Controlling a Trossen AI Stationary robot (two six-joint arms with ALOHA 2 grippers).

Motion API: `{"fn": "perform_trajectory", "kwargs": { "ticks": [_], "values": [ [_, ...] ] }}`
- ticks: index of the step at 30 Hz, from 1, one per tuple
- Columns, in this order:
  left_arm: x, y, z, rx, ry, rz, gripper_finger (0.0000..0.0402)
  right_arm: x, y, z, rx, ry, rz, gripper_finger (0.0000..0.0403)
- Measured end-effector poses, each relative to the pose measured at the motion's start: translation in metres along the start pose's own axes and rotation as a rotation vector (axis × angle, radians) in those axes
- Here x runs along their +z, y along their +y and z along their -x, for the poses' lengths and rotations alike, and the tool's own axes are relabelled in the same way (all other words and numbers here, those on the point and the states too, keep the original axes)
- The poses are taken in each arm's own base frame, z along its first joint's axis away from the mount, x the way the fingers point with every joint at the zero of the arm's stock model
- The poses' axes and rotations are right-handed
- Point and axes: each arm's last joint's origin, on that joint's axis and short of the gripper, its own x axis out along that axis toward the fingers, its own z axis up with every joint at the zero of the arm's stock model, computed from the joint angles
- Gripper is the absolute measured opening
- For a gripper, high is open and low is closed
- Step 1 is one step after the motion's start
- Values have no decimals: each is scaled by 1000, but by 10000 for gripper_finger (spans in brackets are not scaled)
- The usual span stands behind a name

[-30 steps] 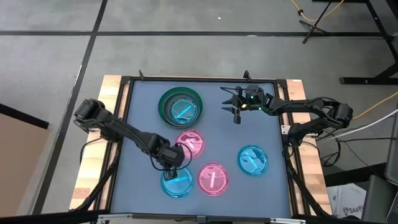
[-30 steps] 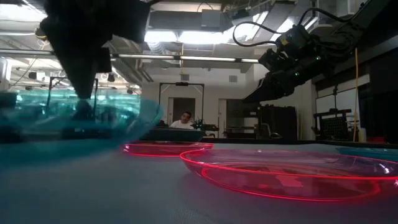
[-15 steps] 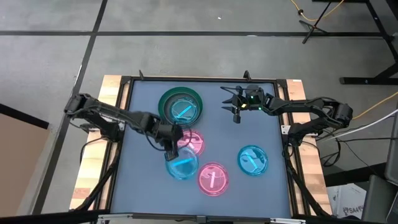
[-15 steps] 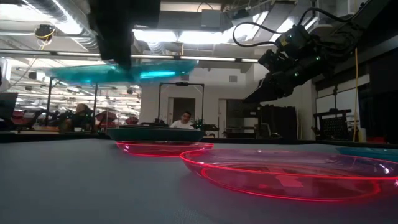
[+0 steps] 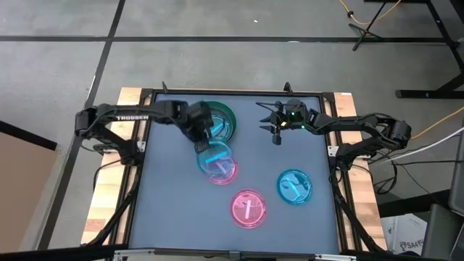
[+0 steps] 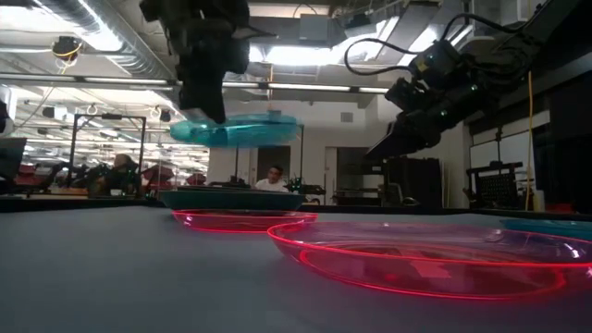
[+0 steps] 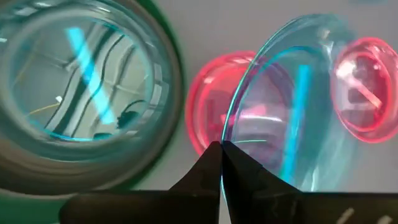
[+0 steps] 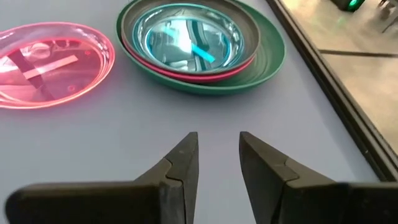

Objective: Stack plastic plates
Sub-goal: Stack the left blue plate on the top blue plate

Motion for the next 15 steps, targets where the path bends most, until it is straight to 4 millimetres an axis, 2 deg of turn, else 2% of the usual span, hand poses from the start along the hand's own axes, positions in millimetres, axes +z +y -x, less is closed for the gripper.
{"fn": "perform_trajectory", "kwargs": {
  "ticks": [7,15],
  "values": [
    [11,52,10,32,-40,71,0,-2,1,0,9,25,-8,105],
    [13,108,24,110,-89,205,0,-2,1,0,9,24,-8,105]
  ]
}}
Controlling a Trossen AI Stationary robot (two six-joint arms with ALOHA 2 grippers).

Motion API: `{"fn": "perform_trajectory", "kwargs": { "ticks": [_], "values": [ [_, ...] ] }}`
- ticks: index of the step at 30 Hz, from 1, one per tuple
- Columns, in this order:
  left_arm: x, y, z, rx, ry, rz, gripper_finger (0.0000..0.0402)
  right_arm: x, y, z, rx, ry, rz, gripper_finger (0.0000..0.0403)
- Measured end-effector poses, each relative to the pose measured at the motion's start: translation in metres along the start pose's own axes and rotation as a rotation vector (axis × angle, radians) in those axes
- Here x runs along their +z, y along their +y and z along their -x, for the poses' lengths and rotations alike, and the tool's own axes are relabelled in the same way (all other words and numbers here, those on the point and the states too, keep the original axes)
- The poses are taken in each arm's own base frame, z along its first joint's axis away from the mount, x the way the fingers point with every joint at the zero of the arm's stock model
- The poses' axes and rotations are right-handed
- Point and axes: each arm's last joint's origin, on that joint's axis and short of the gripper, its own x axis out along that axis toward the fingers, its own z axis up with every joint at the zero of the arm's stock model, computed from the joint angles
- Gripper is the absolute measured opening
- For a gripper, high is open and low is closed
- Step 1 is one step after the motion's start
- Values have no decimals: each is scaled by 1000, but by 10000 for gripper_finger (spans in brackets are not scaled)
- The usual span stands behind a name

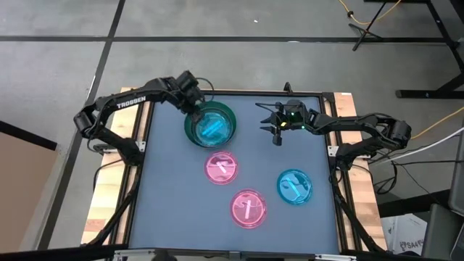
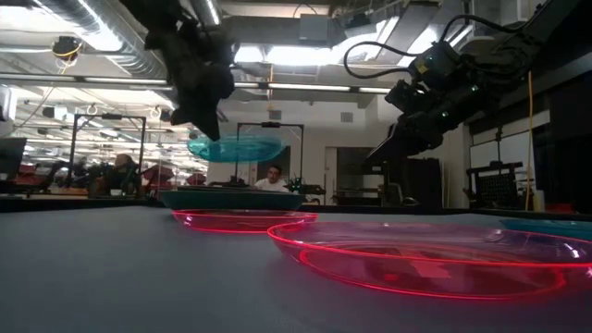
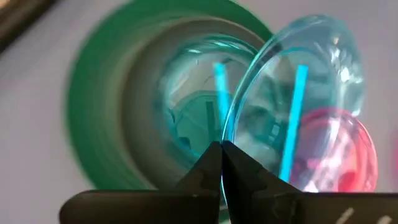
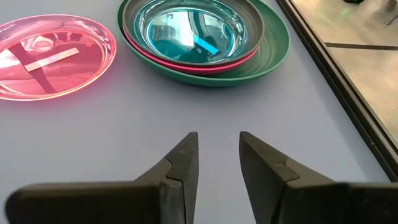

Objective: Stack plastic plates
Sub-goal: Stack the left blue plate on the top blue plate

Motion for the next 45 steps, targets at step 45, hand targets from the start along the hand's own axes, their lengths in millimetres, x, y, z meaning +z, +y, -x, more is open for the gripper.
{"fn": "perform_trajectory", "kwargs": {
  "ticks": [45],
  "values": [
    [9,51,-75,113,147,135,68,0,-1,0,-24,9,-3,105]
  ]
}}
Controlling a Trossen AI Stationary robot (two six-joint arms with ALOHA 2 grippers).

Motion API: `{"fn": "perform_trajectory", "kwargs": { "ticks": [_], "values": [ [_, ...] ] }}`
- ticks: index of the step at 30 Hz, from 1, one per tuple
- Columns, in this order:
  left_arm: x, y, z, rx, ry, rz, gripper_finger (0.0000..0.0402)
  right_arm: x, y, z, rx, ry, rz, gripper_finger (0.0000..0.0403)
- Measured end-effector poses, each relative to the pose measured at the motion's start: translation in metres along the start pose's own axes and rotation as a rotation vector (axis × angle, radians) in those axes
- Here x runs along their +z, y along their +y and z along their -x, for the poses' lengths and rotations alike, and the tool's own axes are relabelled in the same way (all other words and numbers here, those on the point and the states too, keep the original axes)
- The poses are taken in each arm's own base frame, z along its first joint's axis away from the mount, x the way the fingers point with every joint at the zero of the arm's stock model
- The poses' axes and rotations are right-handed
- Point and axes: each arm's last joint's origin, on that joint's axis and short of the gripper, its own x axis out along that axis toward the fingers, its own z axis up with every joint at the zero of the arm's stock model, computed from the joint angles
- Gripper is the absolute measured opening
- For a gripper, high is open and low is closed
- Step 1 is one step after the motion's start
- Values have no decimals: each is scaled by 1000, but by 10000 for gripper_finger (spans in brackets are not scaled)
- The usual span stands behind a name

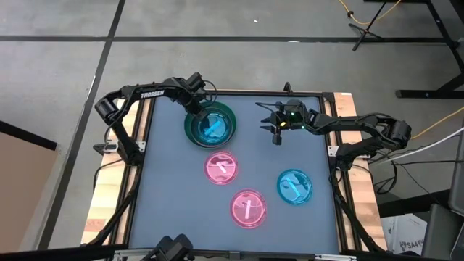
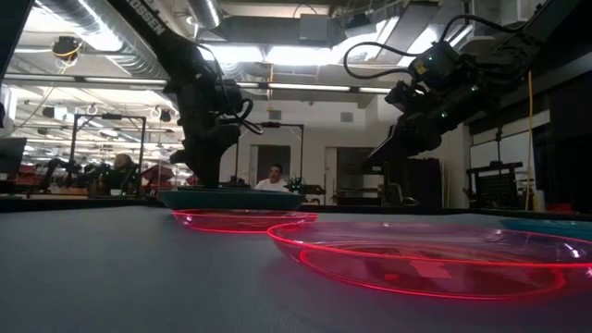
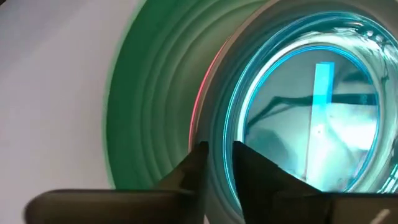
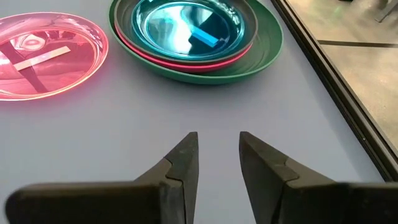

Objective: Stack plastic plates
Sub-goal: Stack the left blue plate on the top blue plate, then stack the blue plate on the other blue plate

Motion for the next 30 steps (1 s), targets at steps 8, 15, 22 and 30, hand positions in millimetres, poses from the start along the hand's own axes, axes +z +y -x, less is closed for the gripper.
{"fn": "perform_trajectory", "kwargs": {
  "ticks": [8,15,22,30],
  "values": [
    [0,0,1,-3,-4,-7,103,0,0,0,1,1,-1,105],
    [0,-2,0,-6,-4,-15,99,-1,0,0,4,10,-4,105],
    [0,-4,0,-9,-7,-20,92,-3,1,0,10,27,-8,105],
    [2,-6,18,6,-87,-31,92,-3,1,0,10,26,-8,105]
  ]
}}
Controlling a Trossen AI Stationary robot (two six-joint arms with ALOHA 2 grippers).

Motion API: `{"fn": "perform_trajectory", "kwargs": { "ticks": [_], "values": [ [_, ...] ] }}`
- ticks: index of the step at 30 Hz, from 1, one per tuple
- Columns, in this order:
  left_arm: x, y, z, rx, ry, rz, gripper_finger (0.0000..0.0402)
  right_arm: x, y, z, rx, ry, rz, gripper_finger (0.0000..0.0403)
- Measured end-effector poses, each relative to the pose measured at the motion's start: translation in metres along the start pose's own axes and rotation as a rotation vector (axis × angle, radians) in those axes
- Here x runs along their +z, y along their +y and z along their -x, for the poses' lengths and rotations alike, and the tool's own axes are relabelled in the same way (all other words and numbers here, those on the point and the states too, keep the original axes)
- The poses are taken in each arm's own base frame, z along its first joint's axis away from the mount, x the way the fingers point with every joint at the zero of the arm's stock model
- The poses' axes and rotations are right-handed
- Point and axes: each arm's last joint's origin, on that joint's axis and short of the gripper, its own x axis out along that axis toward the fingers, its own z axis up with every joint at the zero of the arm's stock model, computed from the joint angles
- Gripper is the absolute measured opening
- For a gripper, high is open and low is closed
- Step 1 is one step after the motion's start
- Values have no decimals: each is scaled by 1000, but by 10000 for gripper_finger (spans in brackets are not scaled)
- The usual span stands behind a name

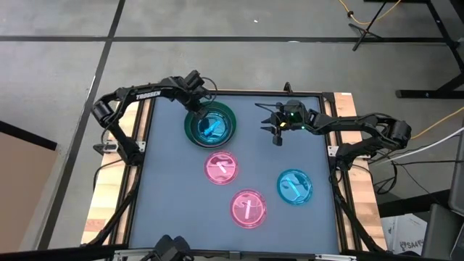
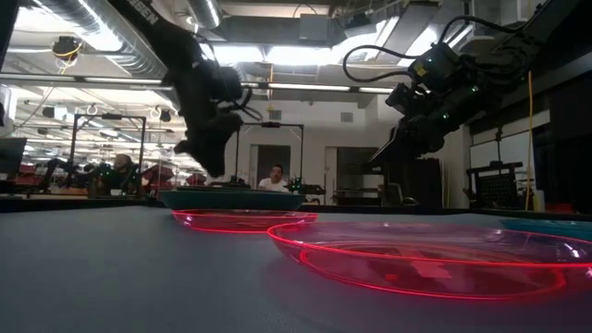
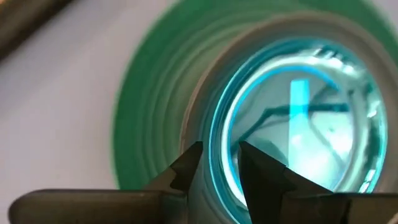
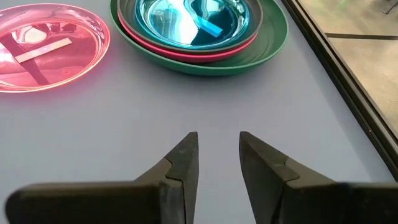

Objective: Stack plastic plates
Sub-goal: Stack the blue plate on the other blue plate

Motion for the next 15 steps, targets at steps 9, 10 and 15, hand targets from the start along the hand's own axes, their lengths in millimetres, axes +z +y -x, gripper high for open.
{"fn": "perform_trajectory", "kwargs": {
  "ticks": [9,10,15],
  "values": [
    [-4,-17,53,-25,-173,-53,92,0,0,0,0,0,0,105],
    [-5,-21,59,-33,-193,-66,92,0,0,0,0,0,0,105],
    [-16,-47,83,-85,-262,-150,92,-1,0,0,2,6,-2,105]
  ]
}}
